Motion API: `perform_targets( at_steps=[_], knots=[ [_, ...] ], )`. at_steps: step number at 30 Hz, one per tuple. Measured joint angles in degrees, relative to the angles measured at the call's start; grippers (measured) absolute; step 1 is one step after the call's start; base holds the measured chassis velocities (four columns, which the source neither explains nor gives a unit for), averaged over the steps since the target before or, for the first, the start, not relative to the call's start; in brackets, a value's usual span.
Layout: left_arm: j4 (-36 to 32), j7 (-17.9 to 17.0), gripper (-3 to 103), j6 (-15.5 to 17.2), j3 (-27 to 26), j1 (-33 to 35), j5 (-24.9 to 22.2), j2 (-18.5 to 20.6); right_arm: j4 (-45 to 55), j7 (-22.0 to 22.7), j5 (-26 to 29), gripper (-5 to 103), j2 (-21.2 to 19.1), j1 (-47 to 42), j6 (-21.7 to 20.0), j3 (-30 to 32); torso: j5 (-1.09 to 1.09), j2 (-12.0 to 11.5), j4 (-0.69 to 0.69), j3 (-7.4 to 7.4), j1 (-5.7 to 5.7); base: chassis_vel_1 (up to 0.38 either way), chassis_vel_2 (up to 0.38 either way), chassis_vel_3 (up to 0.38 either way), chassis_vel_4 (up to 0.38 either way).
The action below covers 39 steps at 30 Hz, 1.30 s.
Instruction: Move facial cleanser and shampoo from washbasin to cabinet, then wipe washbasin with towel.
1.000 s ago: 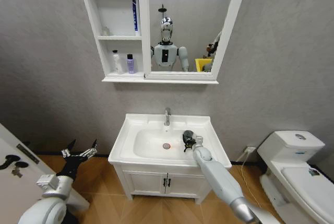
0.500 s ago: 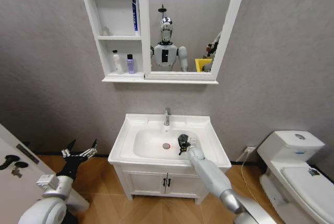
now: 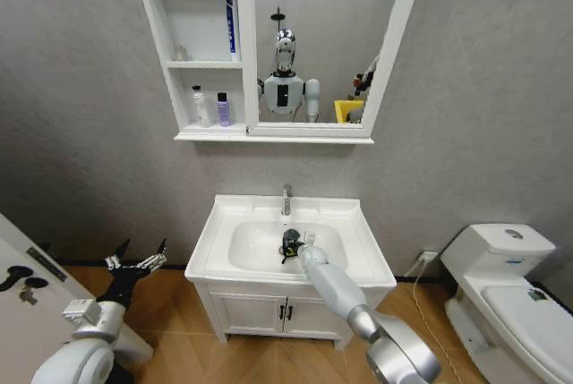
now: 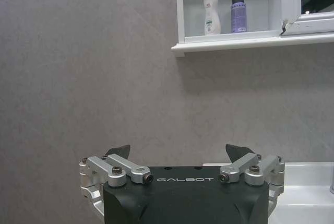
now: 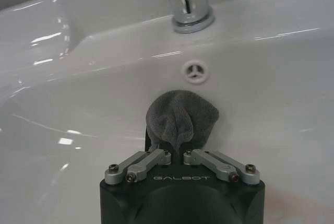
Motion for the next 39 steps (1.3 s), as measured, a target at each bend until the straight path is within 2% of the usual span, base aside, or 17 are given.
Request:
perform_targets(
  at_steps=[4, 8, 11, 12, 13, 14, 16, 21, 23, 27, 31, 36, 39],
  knots=[
    [0.0, 0.0, 100, 0.0, 0.0, 0.0, 0.0, 0.0, 1.6, -1.4, 2.2, 5, 1.3, -0.8, 0.8, -1.2, -0.01, 0.0, -0.01, 0.0, 0.0, 0.0, 0.0, 0.0, 0.0],
    [0.0, 0.0, 100, 0.0, 0.0, 0.0, 0.0, 0.0, 2.6, -0.6, 4.3, 5, 1.4, -1.6, 0.1, -1.5, 0.0, 0.0, -0.01, 0.0, 0.0, 0.0, 0.0, 0.0, 0.0],
    [0.0, 0.0, 100, 0.0, 0.0, 0.0, 0.0, 0.0, 3.8, 4.4, 6.9, 5, -1.0, -2.8, -2.0, -3.1, 0.0, 0.0, -0.02, 0.0, 0.0, 0.0, 0.0, 0.0, 0.0],
    [0.0, 0.0, 100, 0.0, 0.0, 0.0, 0.0, 0.0, 3.8, 4.4, 6.9, 5, -1.0, -2.8, -2.0, -3.1, 0.0, 0.0, -0.02, 0.0, 0.0, 0.0, 0.0, 0.0, 0.0],
    [0.0, 0.0, 100, 0.0, 0.0, 0.0, 0.0, 0.0, 4.8, 7.1, 7.8, 5, -3.0, -3.2, -2.8, -3.8, 0.0, 0.0, -0.04, -0.01, -0.01, 0.0, 0.0, 0.0, 0.0],
    [0.0, 0.0, 100, 0.0, 0.0, 0.0, 0.0, 0.0, 4.8, 7.1, 7.8, 5, -3.0, -3.2, -2.8, -3.8, 0.0, 0.0, -0.04, -0.01, -0.01, 0.0, 0.0, 0.0, 0.0],
    [0.0, 0.0, 100, 0.0, 0.0, 0.0, 0.0, 0.0, 7.3, 8.9, 7.7, 5, -5.9, -3.9, -3.4, -4.6, 0.01, 0.0, -0.04, 0.0, -0.01, 0.0, 0.0, 0.0, 0.0],
    [0.0, 0.0, 100, 0.0, 0.0, 0.0, 0.0, 0.0, 11.7, 11.8, 8.0, 5, -9.7, -4.5, -5.4, -5.7, 0.01, 0.0, -0.04, -0.01, -0.01, 0.0, 0.0, 0.0, 0.0],
    [0.0, 0.0, 100, 0.0, 0.0, 0.0, 0.0, 0.0, 14.1, 13.5, 7.3, 5, -12.0, -4.9, -6.0, -6.4, 0.01, 0.0, -0.04, 0.0, -0.01, 0.0, 0.0, 0.0, 0.0],
    [0.0, 0.0, 100, 0.0, 0.0, 0.0, 0.0, 0.0, 16.7, 14.8, 4.7, 5, -13.8, -5.6, -6.2, -6.8, 0.02, 0.0, -0.04, -0.01, 0.0, 0.0, 0.0, 0.0, 0.0],
    [0.0, 0.0, 100, 0.0, 0.0, 0.0, 0.0, 0.0, 21.1, 16.8, -1.6, 5, -16.4, -7.0, -5.2, -6.3, 0.02, 0.0, -0.03, -0.01, -0.01, 0.0, 0.0, 0.0, 0.0],
    [0.0, 0.0, 100, 0.0, 0.0, 0.0, 0.0, 0.0, 23.5, 17.1, -1.6, 5, -18.1, -8.6, -5.6, -6.3, 0.0, 0.0, -0.04, -0.01, -0.01, 0.0, 0.0, 0.0, 0.0],
    [0.0, 0.0, 100, 0.0, 0.0, 0.0, 0.0, 0.0, 23.5, 17.2, -0.1, 5, -17.5, -9.7, -6.0, -6.1, 0.01, 0.0, -0.05, 0.0, -0.01, 0.0, 0.0, 0.0, 0.0]
  ],
)
